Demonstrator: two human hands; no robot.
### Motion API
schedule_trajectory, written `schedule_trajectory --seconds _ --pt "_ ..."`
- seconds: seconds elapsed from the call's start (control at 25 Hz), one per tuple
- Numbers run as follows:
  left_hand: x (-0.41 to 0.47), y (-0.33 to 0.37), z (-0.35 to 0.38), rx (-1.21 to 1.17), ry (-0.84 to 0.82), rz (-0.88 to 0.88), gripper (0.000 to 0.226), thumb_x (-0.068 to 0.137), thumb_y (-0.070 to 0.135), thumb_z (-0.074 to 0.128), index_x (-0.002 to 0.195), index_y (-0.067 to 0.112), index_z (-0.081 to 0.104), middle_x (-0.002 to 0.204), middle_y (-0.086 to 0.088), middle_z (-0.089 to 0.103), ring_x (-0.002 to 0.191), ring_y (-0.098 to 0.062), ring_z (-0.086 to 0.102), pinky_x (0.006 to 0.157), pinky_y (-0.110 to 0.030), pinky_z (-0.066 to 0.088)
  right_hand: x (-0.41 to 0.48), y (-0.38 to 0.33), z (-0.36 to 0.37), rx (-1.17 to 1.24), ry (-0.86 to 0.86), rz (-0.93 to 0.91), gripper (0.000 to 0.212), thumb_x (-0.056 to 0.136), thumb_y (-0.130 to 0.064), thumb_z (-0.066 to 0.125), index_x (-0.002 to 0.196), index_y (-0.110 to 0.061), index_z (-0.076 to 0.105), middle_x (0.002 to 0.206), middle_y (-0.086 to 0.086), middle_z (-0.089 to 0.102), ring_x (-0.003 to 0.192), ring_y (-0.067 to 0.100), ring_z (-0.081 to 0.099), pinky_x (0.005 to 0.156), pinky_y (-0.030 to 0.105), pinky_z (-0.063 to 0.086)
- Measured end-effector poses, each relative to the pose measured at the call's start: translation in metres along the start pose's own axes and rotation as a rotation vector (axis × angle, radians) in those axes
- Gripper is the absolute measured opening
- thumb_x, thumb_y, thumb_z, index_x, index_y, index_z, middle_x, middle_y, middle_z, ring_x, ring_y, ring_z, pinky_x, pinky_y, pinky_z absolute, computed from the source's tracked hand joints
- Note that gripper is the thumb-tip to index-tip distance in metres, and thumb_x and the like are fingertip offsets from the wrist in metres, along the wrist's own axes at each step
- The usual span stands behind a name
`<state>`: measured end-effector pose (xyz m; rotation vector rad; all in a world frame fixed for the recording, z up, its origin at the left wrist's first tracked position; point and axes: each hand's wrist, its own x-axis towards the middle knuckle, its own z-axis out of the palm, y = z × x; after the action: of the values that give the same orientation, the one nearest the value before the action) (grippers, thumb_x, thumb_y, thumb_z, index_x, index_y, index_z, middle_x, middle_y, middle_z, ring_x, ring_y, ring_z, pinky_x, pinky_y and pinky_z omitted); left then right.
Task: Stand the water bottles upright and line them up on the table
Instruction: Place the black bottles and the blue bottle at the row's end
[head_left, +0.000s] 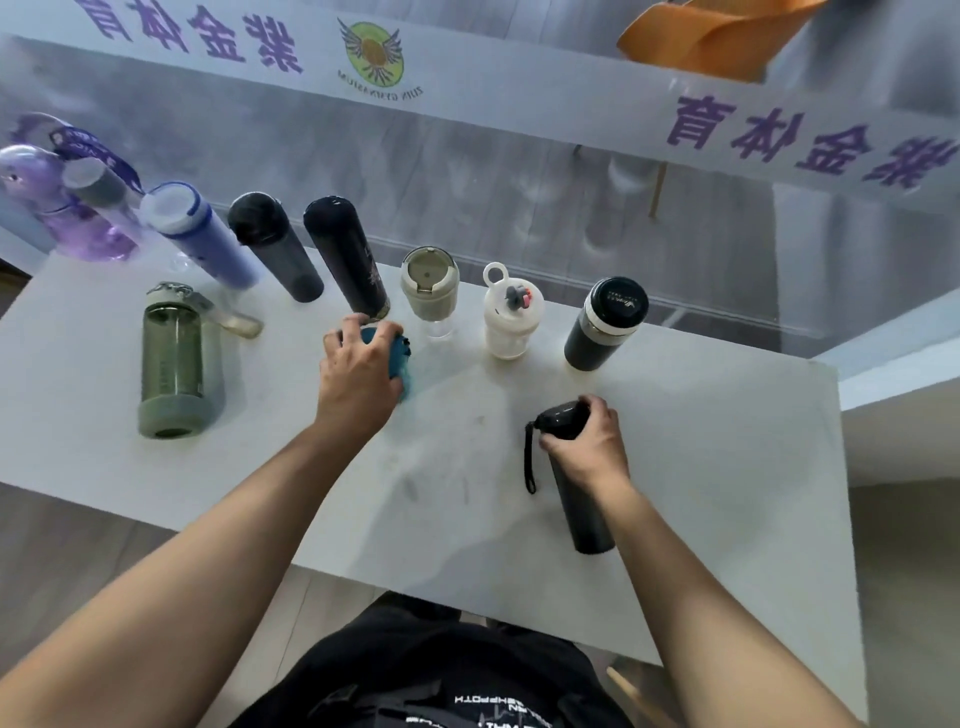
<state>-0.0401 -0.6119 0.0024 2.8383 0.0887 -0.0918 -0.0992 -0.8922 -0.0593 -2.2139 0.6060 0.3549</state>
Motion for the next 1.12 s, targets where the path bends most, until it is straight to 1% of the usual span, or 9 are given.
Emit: schedule_trajectory --seconds 0.08,0.16,0.28,0.4,0.48,0.56,0.8,0.92,1.12 --pt "-0.003 0.013 0.006 -0.048 -0.026 0.058 0.055 0.076 0.015 0.073 0.127 0.026 0.054 0.139 -0.014 0.041 0.120 -0.041 0.040 0.096 -0.048 0.045 -0.003 -0.002 -0.016 0.093 0.099 -0.011 0.083 0.073 -0.025 0.082 0.145 -0.015 0.042 0.140 0.007 0.044 0.130 0.023 0.049 0.103 0.022 0.035" --pt "-0.009 0.034 0.014 -0.087 -0.050 0.132 0.057 0.076 0.014 0.072 0.128 0.026 0.054 0.138 -0.014 0.043 0.118 -0.040 0.041 0.099 -0.047 0.045 -0.004 0.001 -0.037 0.139 0.220 -0.037 0.081 0.071 -0.023 0.084 0.142 -0.014 0.046 0.137 0.007 0.047 0.129 0.023 0.049 0.102 0.019 0.032" --pt "-0.017 0.067 0.027 -0.141 -0.084 0.213 0.057 0.075 0.013 0.072 0.128 0.025 0.056 0.133 -0.014 0.047 0.113 -0.040 0.044 0.098 -0.044 0.044 0.000 0.003 -0.069 0.138 0.340 -0.103 0.074 0.068 -0.025 0.088 0.131 -0.015 0.052 0.123 0.004 0.055 0.119 0.023 0.053 0.096 0.020 0.035" --pt "-0.021 0.096 0.038 -0.105 -0.117 0.302 0.059 0.073 0.015 0.074 0.128 0.025 0.056 0.132 -0.014 0.049 0.111 -0.039 0.047 0.095 -0.043 0.047 0.011 0.011 -0.099 0.144 0.404 -0.134 0.073 0.066 -0.029 0.090 0.128 -0.020 0.053 0.111 -0.004 0.056 0.109 0.021 0.055 0.092 0.022 0.039" --pt "-0.023 0.114 0.045 -0.091 -0.129 0.336 0.059 0.072 0.017 0.075 0.128 0.025 0.056 0.133 -0.014 0.049 0.110 -0.039 0.048 0.093 -0.044 0.049 0.021 0.019 -0.114 0.166 0.426 -0.154 0.074 0.065 -0.030 0.089 0.128 -0.024 0.052 0.111 -0.002 0.061 0.108 0.022 0.058 0.092 0.026 0.044" --pt "-0.026 0.132 0.051 -0.088 -0.129 0.359 0.059 0.072 0.017 0.075 0.128 0.026 0.057 0.133 -0.014 0.049 0.109 -0.039 0.048 0.091 -0.045 0.050 0.033 0.026 -0.125 0.179 0.429 -0.166 0.074 0.066 -0.028 0.088 0.130 -0.026 0.051 0.113 -0.001 0.064 0.108 0.025 0.060 0.092 0.027 0.045" --pt "-0.027 0.169 0.065 -0.023 -0.156 0.454 0.059 0.074 0.017 0.071 0.130 0.028 0.055 0.133 -0.013 0.047 0.110 -0.039 0.047 0.090 -0.047 0.050 0.070 0.023 -0.143 0.175 0.386 -0.189 0.076 0.071 -0.021 0.086 0.137 -0.023 0.050 0.121 0.009 0.060 0.104 0.019 0.057 0.086 0.014 0.035" --pt "-0.027 0.181 0.067 -0.012 -0.155 0.448 0.060 0.076 0.017 0.071 0.132 0.028 0.053 0.135 -0.013 0.046 0.113 -0.039 0.046 0.089 -0.046 0.051 0.082 0.023 -0.149 0.157 0.378 -0.212 0.076 0.072 -0.023 0.086 0.138 -0.022 0.048 0.123 0.010 0.060 0.111 0.023 0.057 0.088 0.015 0.035" --pt "-0.030 0.194 0.069 -0.034 -0.161 0.444 0.060 0.080 0.019 0.071 0.136 0.028 0.052 0.139 -0.013 0.045 0.116 -0.039 0.045 0.092 -0.045 0.050 0.090 0.027 -0.153 0.153 0.363 -0.236 0.077 0.073 -0.021 0.086 0.140 -0.022 0.047 0.125 0.010 0.058 0.111 0.021 0.056 0.085 0.010 0.032"
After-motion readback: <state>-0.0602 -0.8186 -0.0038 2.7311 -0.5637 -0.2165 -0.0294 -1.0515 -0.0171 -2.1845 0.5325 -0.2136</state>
